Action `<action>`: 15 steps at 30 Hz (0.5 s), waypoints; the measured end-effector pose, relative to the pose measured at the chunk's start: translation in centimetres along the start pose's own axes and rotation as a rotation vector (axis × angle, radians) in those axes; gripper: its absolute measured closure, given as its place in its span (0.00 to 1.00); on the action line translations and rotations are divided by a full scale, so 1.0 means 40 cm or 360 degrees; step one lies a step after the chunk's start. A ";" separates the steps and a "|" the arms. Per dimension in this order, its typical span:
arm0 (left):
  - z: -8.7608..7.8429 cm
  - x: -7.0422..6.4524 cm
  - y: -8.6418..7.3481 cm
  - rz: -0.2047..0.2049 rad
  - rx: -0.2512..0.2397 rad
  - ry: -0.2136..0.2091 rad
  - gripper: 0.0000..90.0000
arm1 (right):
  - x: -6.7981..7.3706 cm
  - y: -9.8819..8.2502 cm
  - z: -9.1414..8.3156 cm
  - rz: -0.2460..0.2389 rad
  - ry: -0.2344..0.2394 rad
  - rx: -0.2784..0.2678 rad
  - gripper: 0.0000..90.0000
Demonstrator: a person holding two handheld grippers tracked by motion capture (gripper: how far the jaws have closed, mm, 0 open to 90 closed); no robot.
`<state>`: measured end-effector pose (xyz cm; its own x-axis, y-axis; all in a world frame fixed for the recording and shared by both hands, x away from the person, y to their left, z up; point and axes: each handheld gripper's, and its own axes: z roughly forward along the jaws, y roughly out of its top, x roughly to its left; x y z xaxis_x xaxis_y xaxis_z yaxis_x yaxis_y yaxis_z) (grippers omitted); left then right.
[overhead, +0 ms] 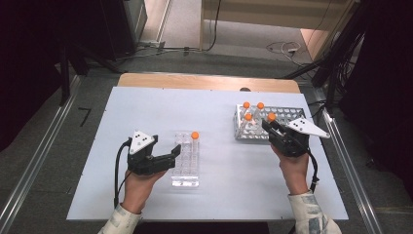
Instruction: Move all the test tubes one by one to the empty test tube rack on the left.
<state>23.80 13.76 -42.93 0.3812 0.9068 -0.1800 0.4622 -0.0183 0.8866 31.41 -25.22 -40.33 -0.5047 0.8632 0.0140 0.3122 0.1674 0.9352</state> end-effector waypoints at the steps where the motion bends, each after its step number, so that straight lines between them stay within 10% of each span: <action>1: 0.000 -0.001 0.000 0.0003 0.0001 -0.0004 0.17 | 0.001 -0.001 -0.002 -0.0004 0.0002 0.0003 0.80; 15: -0.007 -0.008 0.000 0.0014 -0.0001 -0.0017 0.17 | 0.038 -0.028 -0.015 -0.0044 0.0078 0.0065 0.80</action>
<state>23.46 13.56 -42.76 0.3936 0.9022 -0.1766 0.4582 -0.0260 0.8885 29.81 -24.39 -41.14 -0.5524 0.8336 0.0064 0.3295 0.2113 0.9202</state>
